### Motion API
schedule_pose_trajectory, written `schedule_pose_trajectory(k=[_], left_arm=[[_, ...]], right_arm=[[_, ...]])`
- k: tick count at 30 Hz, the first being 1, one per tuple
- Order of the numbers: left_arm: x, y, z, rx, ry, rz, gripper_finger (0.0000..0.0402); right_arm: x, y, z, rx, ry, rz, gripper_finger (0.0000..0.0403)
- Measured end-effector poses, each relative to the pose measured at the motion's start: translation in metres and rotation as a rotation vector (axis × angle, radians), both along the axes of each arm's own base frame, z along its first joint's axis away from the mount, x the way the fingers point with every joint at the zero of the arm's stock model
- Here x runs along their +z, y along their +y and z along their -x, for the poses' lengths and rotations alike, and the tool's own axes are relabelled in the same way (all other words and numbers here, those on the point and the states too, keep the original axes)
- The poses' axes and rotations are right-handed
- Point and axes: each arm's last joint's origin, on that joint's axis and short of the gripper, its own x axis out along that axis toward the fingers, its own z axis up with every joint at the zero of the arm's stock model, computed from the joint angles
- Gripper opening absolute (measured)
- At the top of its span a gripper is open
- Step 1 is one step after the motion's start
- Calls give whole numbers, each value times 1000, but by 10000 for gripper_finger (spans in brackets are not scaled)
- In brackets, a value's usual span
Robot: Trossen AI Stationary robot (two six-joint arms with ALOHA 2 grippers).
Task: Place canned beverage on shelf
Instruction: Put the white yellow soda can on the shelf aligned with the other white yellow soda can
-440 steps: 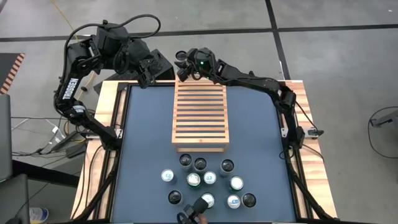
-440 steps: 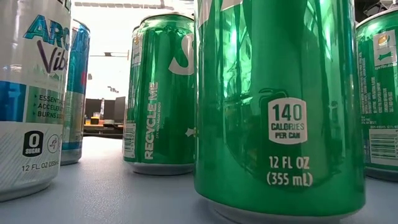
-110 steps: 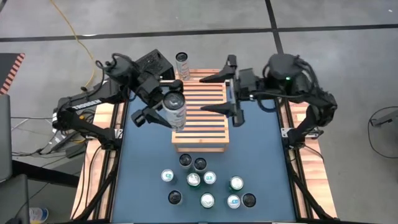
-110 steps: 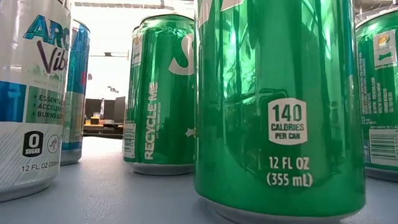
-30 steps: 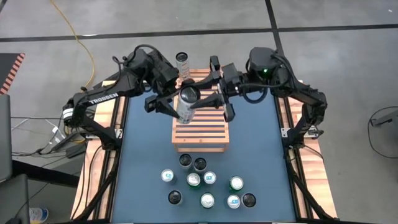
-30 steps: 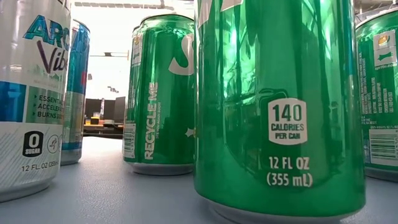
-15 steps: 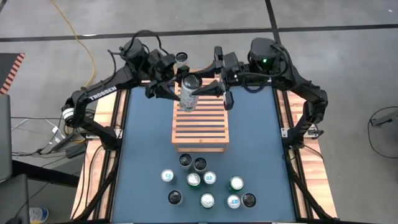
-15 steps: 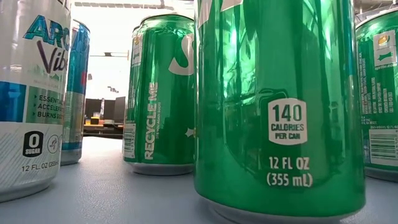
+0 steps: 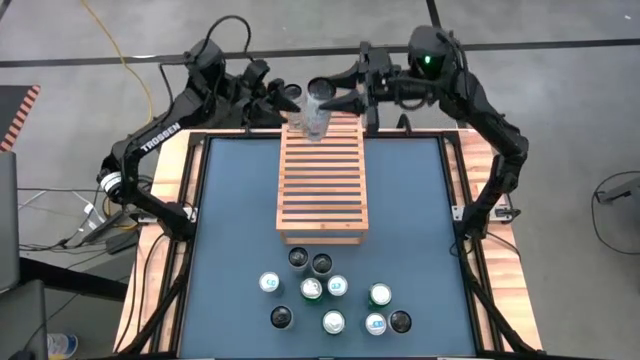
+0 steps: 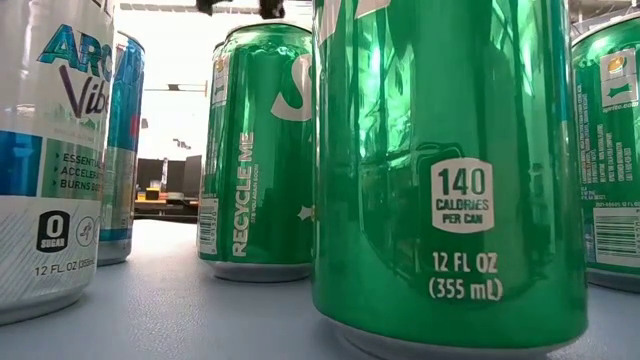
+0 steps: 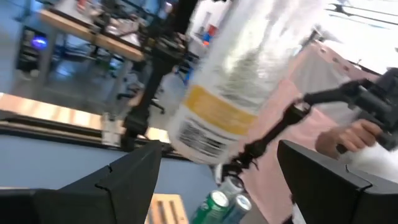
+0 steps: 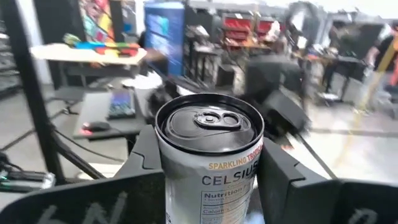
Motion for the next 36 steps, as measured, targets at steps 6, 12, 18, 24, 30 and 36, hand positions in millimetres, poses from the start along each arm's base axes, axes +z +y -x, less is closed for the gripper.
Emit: schedule_pose_trajectory(k=[6,12,18,24,30,36], left_arm=[[1,11,11,85,-3,10,308],[10,4,18,101,-30,-15,308],[24,-8,29,166,-82,-56,308],[34,-16,38,247,-128,-80,308],[40,-21,43,312,-160,-95,308],[42,-20,44,374,-176,-92,308]], right_arm=[[-20,-48,5,-70,109,-5,128],[-43,-100,4,-14,152,-41,128],[-79,-150,-2,3,219,-117,122],[-101,-169,-12,95,232,-110,122],[-116,-185,-11,143,242,-133,122],[-122,-197,8,143,274,-129,122]])
